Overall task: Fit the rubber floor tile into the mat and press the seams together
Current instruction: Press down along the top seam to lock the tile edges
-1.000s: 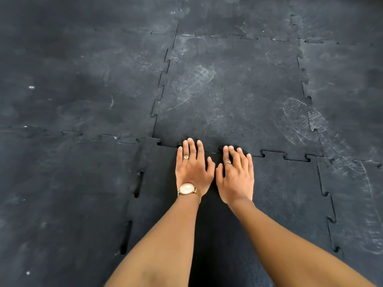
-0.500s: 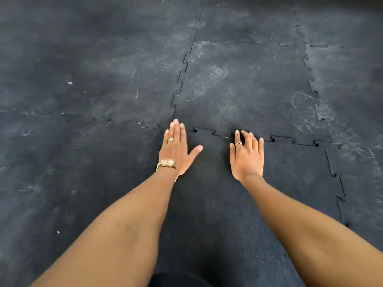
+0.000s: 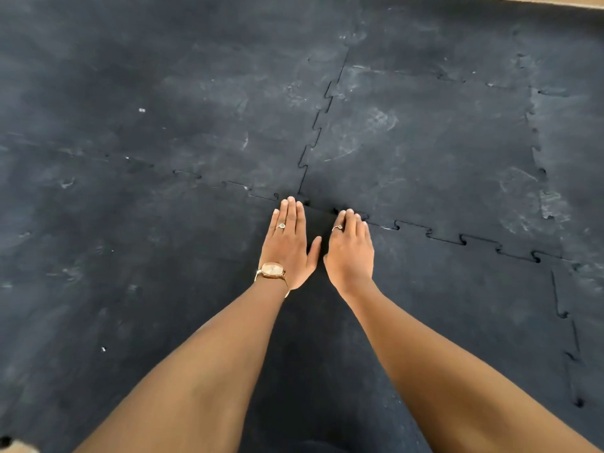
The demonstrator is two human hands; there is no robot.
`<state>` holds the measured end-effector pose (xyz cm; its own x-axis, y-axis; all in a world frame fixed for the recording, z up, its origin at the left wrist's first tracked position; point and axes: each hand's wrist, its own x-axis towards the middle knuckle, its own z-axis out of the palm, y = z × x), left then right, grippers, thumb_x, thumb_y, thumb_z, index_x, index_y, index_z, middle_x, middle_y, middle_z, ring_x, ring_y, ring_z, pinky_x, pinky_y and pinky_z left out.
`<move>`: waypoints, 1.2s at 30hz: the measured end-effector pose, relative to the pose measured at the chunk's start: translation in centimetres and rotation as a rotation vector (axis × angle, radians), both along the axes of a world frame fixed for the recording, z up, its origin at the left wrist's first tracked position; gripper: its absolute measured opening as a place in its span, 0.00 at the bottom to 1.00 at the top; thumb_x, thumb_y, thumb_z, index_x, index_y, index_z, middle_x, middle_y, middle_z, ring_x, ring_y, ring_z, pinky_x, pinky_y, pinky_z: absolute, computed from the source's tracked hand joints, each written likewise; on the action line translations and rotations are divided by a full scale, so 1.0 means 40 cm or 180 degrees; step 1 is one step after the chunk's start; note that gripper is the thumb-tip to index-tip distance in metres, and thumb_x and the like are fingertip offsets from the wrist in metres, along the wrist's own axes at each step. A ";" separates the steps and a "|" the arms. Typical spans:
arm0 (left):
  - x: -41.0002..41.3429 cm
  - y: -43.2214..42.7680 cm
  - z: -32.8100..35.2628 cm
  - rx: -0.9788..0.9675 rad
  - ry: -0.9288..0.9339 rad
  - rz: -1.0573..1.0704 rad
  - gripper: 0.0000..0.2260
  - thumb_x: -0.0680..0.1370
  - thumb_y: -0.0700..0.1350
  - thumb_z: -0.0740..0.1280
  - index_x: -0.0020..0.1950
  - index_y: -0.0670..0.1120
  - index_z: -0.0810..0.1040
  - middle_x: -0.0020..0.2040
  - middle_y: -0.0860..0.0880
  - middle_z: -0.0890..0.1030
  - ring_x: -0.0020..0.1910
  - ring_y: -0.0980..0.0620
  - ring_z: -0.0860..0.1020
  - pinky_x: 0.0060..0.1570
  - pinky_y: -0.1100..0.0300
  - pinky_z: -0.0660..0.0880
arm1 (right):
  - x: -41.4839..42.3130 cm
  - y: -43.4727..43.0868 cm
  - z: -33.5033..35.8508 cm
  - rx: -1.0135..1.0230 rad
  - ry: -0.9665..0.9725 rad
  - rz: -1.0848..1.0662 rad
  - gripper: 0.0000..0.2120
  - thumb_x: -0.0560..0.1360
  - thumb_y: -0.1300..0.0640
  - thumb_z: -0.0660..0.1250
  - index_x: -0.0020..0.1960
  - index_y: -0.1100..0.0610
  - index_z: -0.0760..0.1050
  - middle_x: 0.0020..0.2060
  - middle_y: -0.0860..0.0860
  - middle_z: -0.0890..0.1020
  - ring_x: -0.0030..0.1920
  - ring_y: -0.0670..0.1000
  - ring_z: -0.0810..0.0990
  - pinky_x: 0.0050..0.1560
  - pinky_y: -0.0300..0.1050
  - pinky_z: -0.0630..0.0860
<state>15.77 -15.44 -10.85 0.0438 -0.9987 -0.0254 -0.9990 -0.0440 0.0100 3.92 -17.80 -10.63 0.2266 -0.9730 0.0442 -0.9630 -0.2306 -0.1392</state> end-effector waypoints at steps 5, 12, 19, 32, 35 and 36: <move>0.004 -0.009 0.001 -0.0043 0.0116 0.0012 0.36 0.78 0.58 0.40 0.77 0.35 0.51 0.77 0.36 0.55 0.78 0.42 0.52 0.76 0.50 0.48 | 0.002 -0.007 -0.005 0.0056 0.0174 0.0100 0.32 0.67 0.61 0.74 0.66 0.72 0.69 0.63 0.68 0.75 0.64 0.65 0.74 0.66 0.57 0.71; 0.008 -0.040 0.020 0.0421 0.0015 -0.0023 0.35 0.79 0.58 0.41 0.76 0.33 0.50 0.76 0.33 0.56 0.76 0.38 0.56 0.76 0.49 0.53 | 0.015 -0.035 -0.004 0.0099 0.0528 0.0163 0.28 0.65 0.60 0.76 0.59 0.74 0.75 0.55 0.69 0.79 0.54 0.67 0.79 0.53 0.60 0.79; 0.003 -0.044 0.014 0.0353 -0.0026 0.0127 0.30 0.82 0.55 0.45 0.75 0.33 0.59 0.74 0.34 0.63 0.73 0.39 0.64 0.73 0.48 0.61 | 0.020 -0.040 0.008 0.0044 0.0865 0.0216 0.17 0.73 0.62 0.60 0.52 0.75 0.78 0.50 0.68 0.80 0.48 0.67 0.80 0.45 0.59 0.80; 0.047 -0.056 0.032 0.0294 -0.0114 -0.0226 0.29 0.83 0.58 0.45 0.79 0.42 0.49 0.78 0.41 0.56 0.77 0.44 0.55 0.75 0.51 0.55 | 0.029 -0.017 0.064 0.0396 0.1166 0.0313 0.17 0.75 0.60 0.66 0.63 0.64 0.74 0.64 0.64 0.69 0.62 0.62 0.71 0.58 0.54 0.75; 0.028 -0.046 0.025 0.0332 -0.0056 -0.0064 0.28 0.83 0.56 0.46 0.79 0.43 0.48 0.78 0.41 0.54 0.77 0.43 0.53 0.75 0.50 0.52 | 0.007 -0.016 0.059 0.0306 0.0885 0.0199 0.27 0.79 0.57 0.61 0.74 0.65 0.58 0.67 0.58 0.67 0.64 0.57 0.68 0.58 0.47 0.73; 0.021 -0.047 0.026 0.0293 -0.0070 -0.0034 0.28 0.83 0.56 0.47 0.79 0.43 0.49 0.78 0.41 0.55 0.77 0.43 0.54 0.75 0.49 0.53 | 0.002 -0.016 0.054 0.0268 0.0827 0.0213 0.28 0.79 0.56 0.61 0.75 0.64 0.56 0.66 0.57 0.67 0.64 0.56 0.68 0.54 0.45 0.73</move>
<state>16.61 -17.32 -9.81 0.0348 -0.9926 -0.1163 -0.9993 -0.0332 -0.0156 3.99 -18.43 -8.48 0.2836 -0.9533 -0.1043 -0.9520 -0.2930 0.0890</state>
